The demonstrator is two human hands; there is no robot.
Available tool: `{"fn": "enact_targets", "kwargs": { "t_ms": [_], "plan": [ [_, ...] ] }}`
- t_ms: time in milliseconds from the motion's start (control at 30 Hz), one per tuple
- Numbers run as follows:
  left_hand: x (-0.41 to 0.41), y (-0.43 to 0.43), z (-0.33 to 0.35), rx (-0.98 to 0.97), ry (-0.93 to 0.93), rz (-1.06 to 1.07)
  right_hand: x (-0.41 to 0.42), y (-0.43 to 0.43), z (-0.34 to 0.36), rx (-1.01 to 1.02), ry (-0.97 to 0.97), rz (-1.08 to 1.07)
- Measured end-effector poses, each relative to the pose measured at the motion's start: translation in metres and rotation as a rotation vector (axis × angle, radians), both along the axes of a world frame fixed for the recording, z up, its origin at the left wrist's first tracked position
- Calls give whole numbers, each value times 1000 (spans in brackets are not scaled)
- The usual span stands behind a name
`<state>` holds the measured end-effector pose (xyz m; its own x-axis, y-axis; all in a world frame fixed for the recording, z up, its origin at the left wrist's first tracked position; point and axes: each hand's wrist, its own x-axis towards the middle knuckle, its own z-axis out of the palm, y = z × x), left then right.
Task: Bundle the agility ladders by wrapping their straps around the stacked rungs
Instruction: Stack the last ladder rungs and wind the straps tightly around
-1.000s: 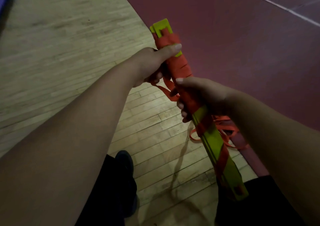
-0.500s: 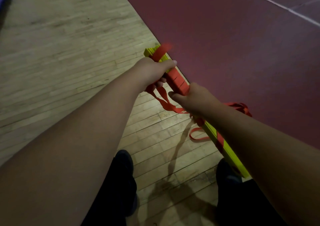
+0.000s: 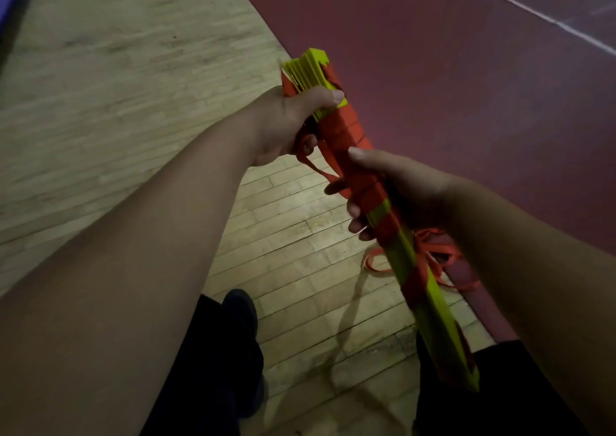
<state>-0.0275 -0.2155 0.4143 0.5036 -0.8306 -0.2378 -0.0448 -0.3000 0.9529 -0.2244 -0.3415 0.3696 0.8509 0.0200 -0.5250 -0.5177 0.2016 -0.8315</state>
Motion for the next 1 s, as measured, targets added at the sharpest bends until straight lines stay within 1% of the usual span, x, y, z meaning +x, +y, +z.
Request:
{"fn": "enact_targets", "kwargs": {
  "t_ms": [67,200,367,433,533,667,733,800,867,933,1000],
  "plan": [
    [-1,-1,-1,40,-102,39,2,3,-1,-36,18,4],
    [6,2,-4,130,-175,155,9,5,-3,-334,21,-156],
    [-8,-8,-13,272,-310,124,18,7,-32,-672,121,-245],
    [-15,-14,-16,289,-261,140,20,11,-37,-751,135,-248],
    [-17,-18,-14,262,-161,218,23,17,-34,-817,158,-226],
    [-15,-16,-19,287,-309,341,26,25,-27,-799,108,-169],
    [-12,-14,-21,283,-342,377,26,26,-25,-783,79,-123],
    [-8,-12,-17,239,-327,359,23,22,-22,-713,35,-118],
    [-6,-10,-10,175,-288,286,17,17,-16,-603,-20,-130],
    [-6,-11,-6,114,-221,214,13,13,-11,-488,-63,-128],
    [-6,-12,-4,57,-131,204,11,12,-8,-318,-100,-157]
  ]
}}
